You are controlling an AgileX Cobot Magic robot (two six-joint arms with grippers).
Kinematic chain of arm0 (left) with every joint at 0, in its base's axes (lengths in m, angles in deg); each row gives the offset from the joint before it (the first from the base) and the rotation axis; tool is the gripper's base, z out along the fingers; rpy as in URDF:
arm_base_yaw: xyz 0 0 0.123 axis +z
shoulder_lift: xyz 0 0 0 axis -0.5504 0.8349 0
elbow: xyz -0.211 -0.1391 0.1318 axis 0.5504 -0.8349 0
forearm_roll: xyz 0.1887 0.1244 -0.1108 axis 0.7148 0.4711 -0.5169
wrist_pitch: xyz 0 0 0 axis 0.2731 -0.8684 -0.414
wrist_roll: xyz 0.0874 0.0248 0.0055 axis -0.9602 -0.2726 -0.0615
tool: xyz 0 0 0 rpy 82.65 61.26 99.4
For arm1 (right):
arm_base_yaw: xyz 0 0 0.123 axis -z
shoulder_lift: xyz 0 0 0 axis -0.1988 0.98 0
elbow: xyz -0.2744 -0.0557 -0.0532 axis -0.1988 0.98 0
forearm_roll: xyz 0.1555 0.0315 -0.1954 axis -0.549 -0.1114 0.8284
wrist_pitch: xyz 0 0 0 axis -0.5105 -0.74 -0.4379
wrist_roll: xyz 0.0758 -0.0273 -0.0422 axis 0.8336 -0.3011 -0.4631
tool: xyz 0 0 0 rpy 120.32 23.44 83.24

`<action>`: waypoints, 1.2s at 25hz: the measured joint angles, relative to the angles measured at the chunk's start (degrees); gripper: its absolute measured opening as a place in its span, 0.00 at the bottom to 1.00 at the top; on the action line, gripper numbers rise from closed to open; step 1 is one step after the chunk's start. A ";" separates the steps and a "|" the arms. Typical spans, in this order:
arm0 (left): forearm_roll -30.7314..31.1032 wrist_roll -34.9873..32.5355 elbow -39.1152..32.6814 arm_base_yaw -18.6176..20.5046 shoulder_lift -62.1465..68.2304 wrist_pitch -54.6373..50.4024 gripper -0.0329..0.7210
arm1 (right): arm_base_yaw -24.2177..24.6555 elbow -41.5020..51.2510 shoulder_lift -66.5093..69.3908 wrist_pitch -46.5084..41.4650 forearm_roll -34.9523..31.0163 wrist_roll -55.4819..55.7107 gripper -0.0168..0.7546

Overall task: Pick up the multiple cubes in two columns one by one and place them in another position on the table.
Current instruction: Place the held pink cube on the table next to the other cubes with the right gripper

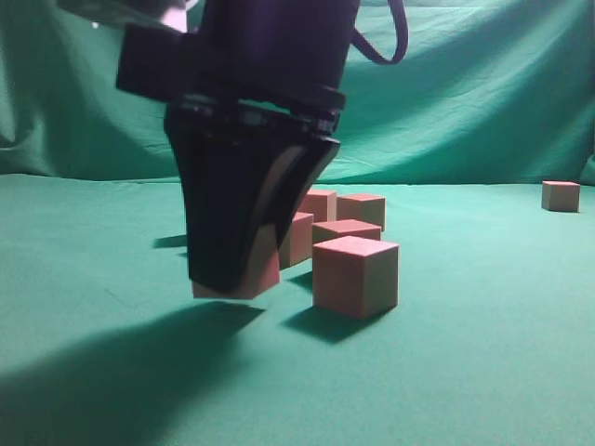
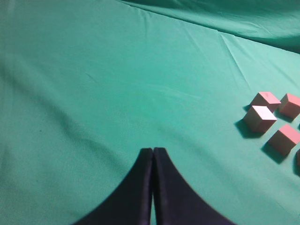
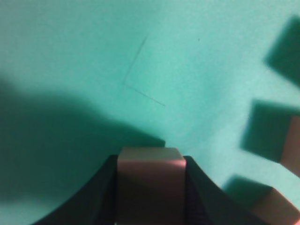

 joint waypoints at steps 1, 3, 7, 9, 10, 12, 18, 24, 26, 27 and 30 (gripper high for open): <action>0.00 0.00 0.00 0.00 0.00 0.00 0.04 | 0.00 0.00 0.13 0.00 0.11 -0.10 0.38; 0.00 0.00 0.00 0.00 0.00 0.00 0.04 | 0.00 0.00 0.45 0.10 0.38 -0.10 0.38; 0.00 0.00 0.00 0.00 0.00 0.00 0.04 | 0.00 0.00 1.14 0.26 0.47 -0.21 0.38; 0.00 0.00 0.00 0.00 0.00 0.00 0.04 | 0.00 0.00 1.13 0.26 0.59 -0.97 0.38; 0.00 0.00 0.00 0.00 0.00 0.00 0.04 | 0.00 0.00 1.15 0.26 0.59 -1.54 0.38; 0.00 0.00 0.00 0.00 0.00 0.00 0.04 | 0.00 0.00 1.61 0.26 0.59 -2.19 0.47; 0.00 0.00 0.00 0.00 0.00 0.00 0.04 | 0.00 -1.25 1.73 -2.52 0.59 -2.80 0.83; 0.00 0.00 0.00 0.00 0.00 0.00 0.04 | 0.00 -10.36 1.73 -10.38 0.59 -2.82 0.84; 0.00 0.00 0.00 0.00 0.00 0.00 0.04 | 0.00 -14.57 1.73 -12.99 0.70 -2.82 0.89; 0.00 0.00 0.00 0.00 0.00 0.00 0.04 | 0.00 -16.37 1.73 -14.42 0.70 -2.82 0.87; 0.00 0.00 0.00 0.00 0.00 0.00 0.04 | 0.00 -22.87 1.83 -18.59 2.58 -1.22 0.87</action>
